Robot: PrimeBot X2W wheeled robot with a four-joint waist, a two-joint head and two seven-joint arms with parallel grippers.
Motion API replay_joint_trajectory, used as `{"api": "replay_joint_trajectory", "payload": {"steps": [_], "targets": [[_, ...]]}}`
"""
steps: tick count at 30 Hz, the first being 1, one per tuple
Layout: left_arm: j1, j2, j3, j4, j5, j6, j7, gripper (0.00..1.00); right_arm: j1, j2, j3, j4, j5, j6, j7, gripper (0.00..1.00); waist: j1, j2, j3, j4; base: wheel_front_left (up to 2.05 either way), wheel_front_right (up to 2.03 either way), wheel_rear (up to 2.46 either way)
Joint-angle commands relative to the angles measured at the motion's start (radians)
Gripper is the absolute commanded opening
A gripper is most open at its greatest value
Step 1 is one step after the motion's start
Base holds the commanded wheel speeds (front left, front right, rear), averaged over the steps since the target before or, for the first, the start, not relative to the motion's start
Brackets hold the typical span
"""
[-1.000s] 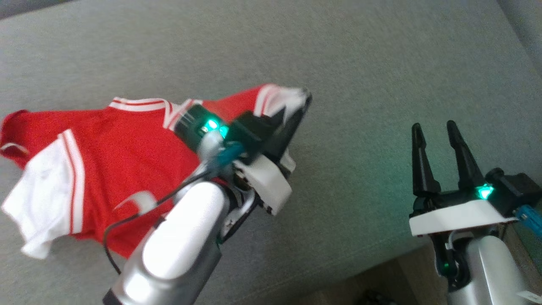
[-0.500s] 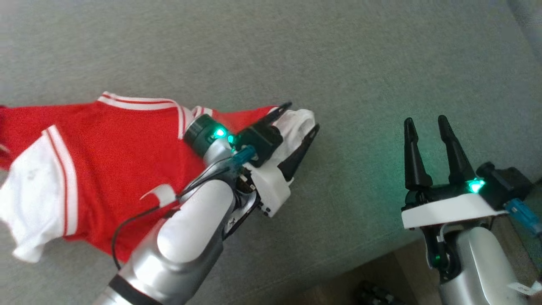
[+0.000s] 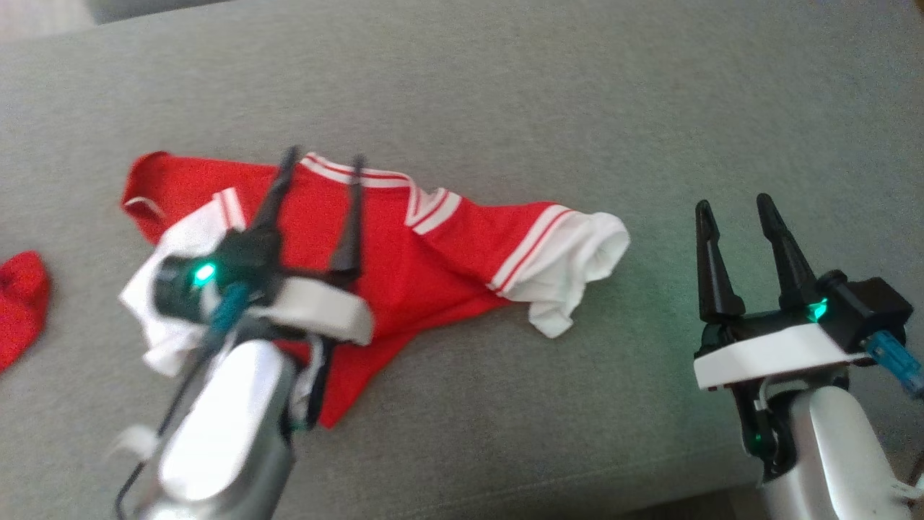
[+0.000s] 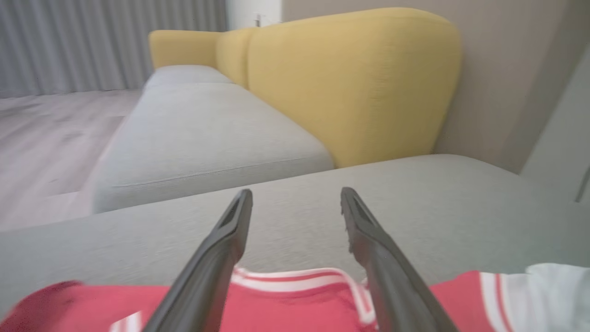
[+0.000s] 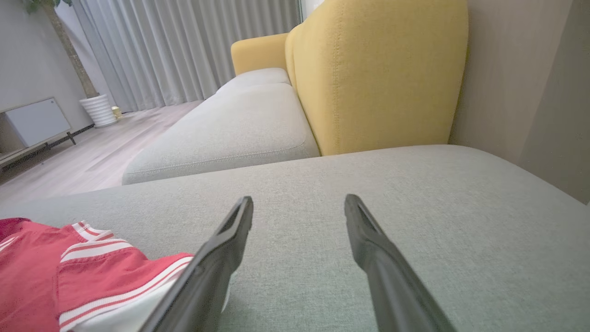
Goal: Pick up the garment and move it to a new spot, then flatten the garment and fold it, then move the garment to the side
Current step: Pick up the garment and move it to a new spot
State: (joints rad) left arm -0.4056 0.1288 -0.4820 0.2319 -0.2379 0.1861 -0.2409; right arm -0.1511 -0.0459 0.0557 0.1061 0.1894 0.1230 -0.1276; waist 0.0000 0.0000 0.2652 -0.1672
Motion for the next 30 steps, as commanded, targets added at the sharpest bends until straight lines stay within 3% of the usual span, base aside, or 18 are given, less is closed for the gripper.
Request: {"api": "replay_joint_trajectory", "payload": {"steps": [1,10,30], "targets": [[0.017,0.028,0.061,-0.051,-0.011,0.023,-0.013,1.0,0.004,-0.004,0.021,-0.042,-0.013,0.008,0.008,1.0,0.0,0.0,-0.035,0.046,0.0,0.0,0.0],[0.192,0.096,0.18,-0.145,-0.061,0.065,-0.02,1.0,0.041,-0.01,0.027,-0.072,-0.069,0.008,0.05,1.0,0.0,0.0,-0.079,0.115,0.0,0.0,0.0],[0.393,0.114,0.167,-0.173,-0.065,0.064,-0.021,1.0,0.168,-0.013,0.035,-0.114,-0.08,0.008,0.113,1.0,0.0,0.0,-0.227,0.119,0.0,0.0,0.0]]}}
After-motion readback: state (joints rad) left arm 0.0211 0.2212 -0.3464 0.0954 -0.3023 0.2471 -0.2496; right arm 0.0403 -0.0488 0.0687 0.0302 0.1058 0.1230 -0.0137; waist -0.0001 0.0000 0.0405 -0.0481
